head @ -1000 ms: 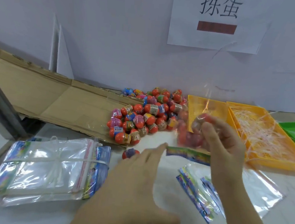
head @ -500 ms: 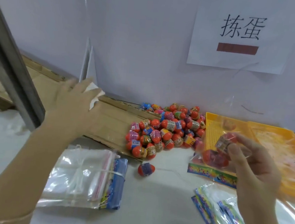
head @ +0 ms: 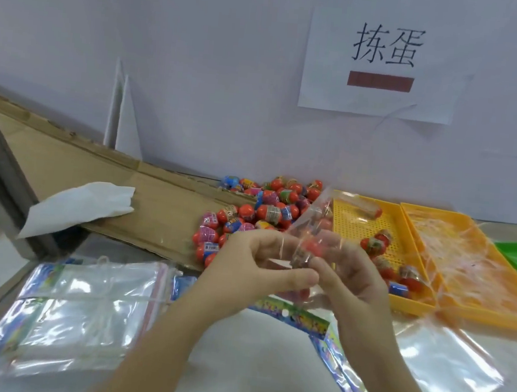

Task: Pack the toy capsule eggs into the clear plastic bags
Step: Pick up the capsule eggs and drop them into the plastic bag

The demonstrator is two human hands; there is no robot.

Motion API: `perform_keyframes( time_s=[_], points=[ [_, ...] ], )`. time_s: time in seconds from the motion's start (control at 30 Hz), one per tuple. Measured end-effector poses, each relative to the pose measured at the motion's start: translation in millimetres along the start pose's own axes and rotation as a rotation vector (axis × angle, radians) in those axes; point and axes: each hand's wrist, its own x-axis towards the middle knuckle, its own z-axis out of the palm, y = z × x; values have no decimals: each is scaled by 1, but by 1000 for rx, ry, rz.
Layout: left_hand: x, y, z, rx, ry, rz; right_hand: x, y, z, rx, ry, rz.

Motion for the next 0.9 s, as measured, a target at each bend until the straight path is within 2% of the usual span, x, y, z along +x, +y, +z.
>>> perform_keyframes(
  time_s=[0.2,0.27,0.33,0.43,0.57,0.7,0.77,0.83,0.9],
  points=[
    [-7,-28,4,-180,48,-51,-2,13,6,-96,12,-4],
    [-6,-31,1,-259,180,-33,0,15,5,-51,22,14],
    [-3,-33,-9,-394,360,-38,4,17,-2,-17,100,24],
    [-4,-37,-25,-438,492,-55,11,29,-8,-300,145,-5],
    [-4,-39,-33,-437,530,-52,18,47,3,-834,-80,-90],
    [0,-39,-37,-471,515,-93,24,55,31,-1040,-354,-156],
    [0,-33,-37,-593,519,-114,24,63,45,-1198,-470,-185],
    [0,-30,-38,-618,570,-105,26,67,49,-1231,-457,-177],
    [-1,-30,-37,-532,604,-78,36,66,42,-1076,-333,-108]
  ],
)
